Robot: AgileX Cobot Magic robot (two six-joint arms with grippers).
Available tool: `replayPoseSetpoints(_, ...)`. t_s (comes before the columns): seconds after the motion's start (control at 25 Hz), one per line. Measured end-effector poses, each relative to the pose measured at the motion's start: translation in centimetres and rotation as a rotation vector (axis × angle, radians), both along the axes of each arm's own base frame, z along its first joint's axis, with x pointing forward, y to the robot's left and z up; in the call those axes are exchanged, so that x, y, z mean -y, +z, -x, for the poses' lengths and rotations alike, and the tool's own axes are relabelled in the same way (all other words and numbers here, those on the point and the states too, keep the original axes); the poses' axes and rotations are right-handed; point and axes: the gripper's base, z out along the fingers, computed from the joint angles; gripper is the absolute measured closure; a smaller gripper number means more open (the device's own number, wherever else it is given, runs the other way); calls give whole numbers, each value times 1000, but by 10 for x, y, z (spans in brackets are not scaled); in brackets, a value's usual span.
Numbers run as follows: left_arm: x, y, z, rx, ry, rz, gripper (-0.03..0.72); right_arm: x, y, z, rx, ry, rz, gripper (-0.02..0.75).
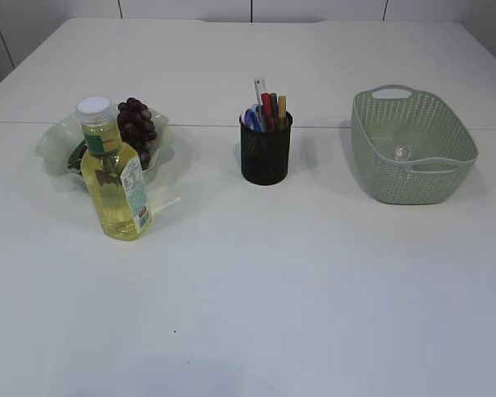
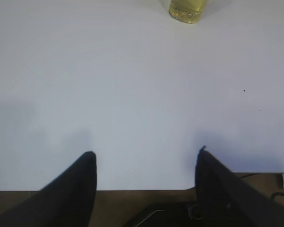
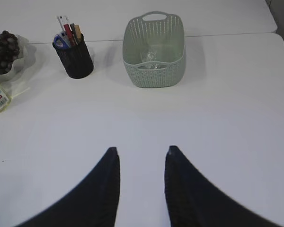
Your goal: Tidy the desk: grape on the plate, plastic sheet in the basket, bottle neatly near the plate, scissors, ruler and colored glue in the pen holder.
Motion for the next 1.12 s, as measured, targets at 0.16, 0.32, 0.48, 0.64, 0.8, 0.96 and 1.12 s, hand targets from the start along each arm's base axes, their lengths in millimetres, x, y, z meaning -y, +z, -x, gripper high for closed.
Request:
replayPoseSetpoints(0.16, -2, -9, 21, 61, -2, 7, 207, 1, -18, 20, 58, -1, -6, 465)
replayPoseSetpoints(0.32, -6, -11, 43, 156, 9, -5, 207, 2, -39, 33, 91, -1, -11, 465)
replayPoseSetpoints(0.48, -9, -13, 61, 233, 16, -10, 207, 2, -57, 35, 87, 2, -13, 465)
replayPoseSetpoints(0.64, -12, -15, 70, 280, 28, -21, 207, 1, -69, 28, 35, 4, -10, 465)
replayPoseSetpoints(0.8, -12, -16, 70, 278, 27, -22, 207, 5, -82, 19, -18, -28, 27, 465)
replayPoseSetpoints(0.96, -11, -22, 63, 287, 29, -19, 207, 8, -94, 12, -64, -57, 64, 465)
replayPoseSetpoints(1.12, -11, -28, 53, 324, 26, -30, 209, 8, -107, 6, -112, -43, 98, 465)
